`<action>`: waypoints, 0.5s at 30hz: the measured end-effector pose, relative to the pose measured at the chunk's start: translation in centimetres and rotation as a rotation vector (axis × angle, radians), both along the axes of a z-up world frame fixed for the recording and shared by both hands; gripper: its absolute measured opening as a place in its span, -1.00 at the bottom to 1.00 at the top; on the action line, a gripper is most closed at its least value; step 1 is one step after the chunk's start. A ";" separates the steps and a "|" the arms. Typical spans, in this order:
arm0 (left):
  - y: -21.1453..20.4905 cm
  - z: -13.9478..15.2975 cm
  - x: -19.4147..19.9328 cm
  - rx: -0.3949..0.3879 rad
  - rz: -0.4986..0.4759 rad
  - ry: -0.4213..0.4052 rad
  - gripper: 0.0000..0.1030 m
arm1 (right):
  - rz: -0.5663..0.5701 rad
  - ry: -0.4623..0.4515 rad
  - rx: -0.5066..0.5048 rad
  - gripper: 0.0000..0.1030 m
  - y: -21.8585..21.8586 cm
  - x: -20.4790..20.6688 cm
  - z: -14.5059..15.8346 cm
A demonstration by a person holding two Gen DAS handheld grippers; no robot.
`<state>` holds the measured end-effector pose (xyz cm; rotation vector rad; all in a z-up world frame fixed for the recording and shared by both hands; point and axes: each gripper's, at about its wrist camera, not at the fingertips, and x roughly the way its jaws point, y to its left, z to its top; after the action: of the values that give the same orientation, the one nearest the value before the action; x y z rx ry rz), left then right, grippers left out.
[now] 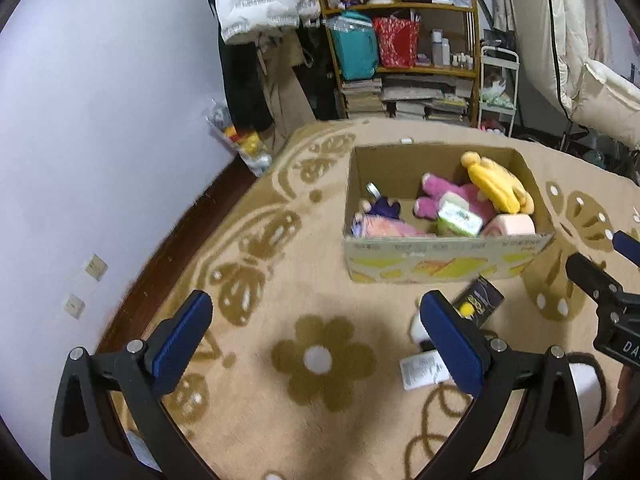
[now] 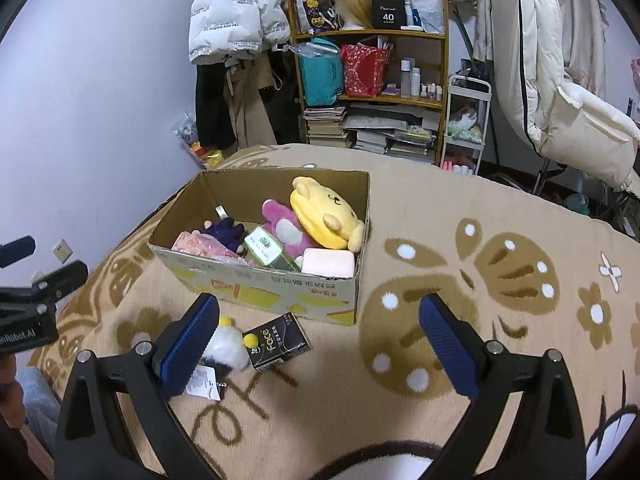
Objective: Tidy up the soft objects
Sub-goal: 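Move both tools toward the white pom-pom toy and black Face tissue box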
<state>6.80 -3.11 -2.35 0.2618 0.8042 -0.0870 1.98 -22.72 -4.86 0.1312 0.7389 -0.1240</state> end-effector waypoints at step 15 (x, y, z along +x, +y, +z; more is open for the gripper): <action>-0.3 -2.7 1.2 -0.009 -0.004 0.095 0.99 | -0.008 0.052 0.033 1.00 -0.2 1.4 -1.9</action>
<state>8.01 -3.42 -5.05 0.2522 0.8978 -0.1079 3.38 -22.95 -6.74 0.1633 0.7927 -0.1232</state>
